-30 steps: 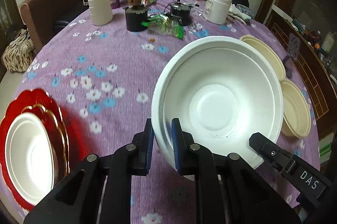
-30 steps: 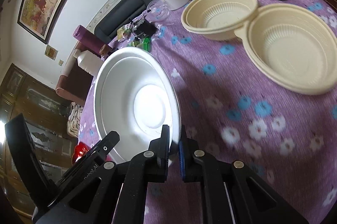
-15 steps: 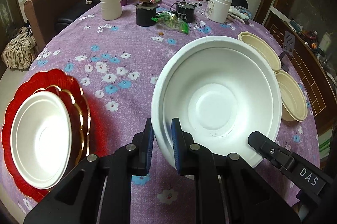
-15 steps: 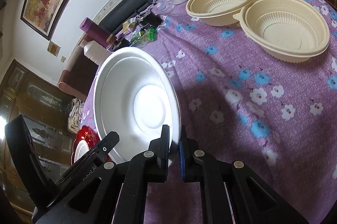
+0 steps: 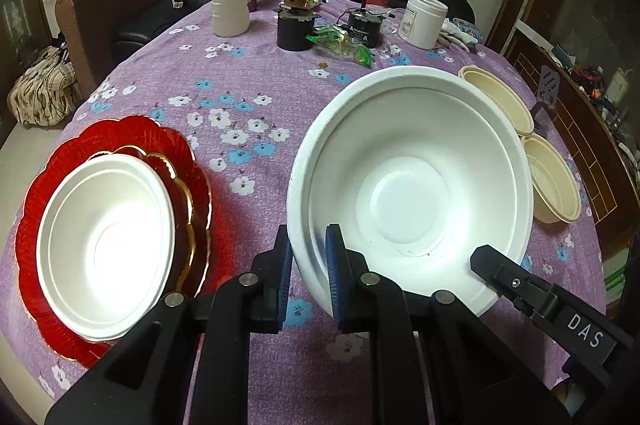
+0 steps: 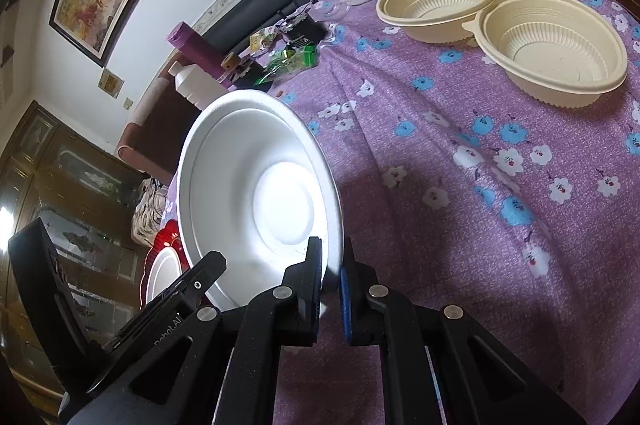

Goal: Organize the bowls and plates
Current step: 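Lift the smaller white bowl and carry it toward the red plate stack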

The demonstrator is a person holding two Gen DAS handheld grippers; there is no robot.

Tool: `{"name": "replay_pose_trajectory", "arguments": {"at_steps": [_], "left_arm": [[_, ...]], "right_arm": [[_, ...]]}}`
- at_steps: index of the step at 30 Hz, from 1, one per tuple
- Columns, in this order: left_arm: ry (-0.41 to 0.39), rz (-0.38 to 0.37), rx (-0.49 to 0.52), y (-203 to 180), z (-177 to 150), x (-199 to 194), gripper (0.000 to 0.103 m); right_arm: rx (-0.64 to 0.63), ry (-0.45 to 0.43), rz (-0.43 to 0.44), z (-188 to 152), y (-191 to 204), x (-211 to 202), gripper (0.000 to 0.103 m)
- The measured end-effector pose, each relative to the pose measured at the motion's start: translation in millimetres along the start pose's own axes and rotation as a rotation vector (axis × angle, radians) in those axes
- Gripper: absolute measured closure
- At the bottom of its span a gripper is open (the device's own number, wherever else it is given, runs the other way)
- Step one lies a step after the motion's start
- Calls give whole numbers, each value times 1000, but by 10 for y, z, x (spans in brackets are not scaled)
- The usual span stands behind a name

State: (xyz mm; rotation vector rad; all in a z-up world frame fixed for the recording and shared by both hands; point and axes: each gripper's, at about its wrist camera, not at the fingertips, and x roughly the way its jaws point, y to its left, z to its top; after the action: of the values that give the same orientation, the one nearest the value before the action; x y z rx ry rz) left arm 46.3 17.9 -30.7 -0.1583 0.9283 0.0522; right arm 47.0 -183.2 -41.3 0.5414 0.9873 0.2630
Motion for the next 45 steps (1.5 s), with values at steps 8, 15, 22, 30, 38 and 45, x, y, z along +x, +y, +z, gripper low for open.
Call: {"name": "replay_pose_trajectory", "arguments": {"at_steps": [8,15,22,30,38,45], "left_arm": [[-4,4,-12,69,-19,-40,89],[-6,4,-19,105,-36,-70,89],[-5,2,-19,104,-39,-73,89],[-11,1,-23,117,-42,-105,89],[-18,0,-32,152,-48,-153,89],[-23,2,-36,183,-59,-186,89]], "right_arm": [[-12,1,12,-34,51,-4,95],[-19,3,19,-37,76,14,95],[-20,3,17,-26,82,16,95],[-26,0,20,-23,108,-2,96],[-36,-2,25,-30,152,-9,96],[-46,-2,27,-35,196,-3,96]]}}
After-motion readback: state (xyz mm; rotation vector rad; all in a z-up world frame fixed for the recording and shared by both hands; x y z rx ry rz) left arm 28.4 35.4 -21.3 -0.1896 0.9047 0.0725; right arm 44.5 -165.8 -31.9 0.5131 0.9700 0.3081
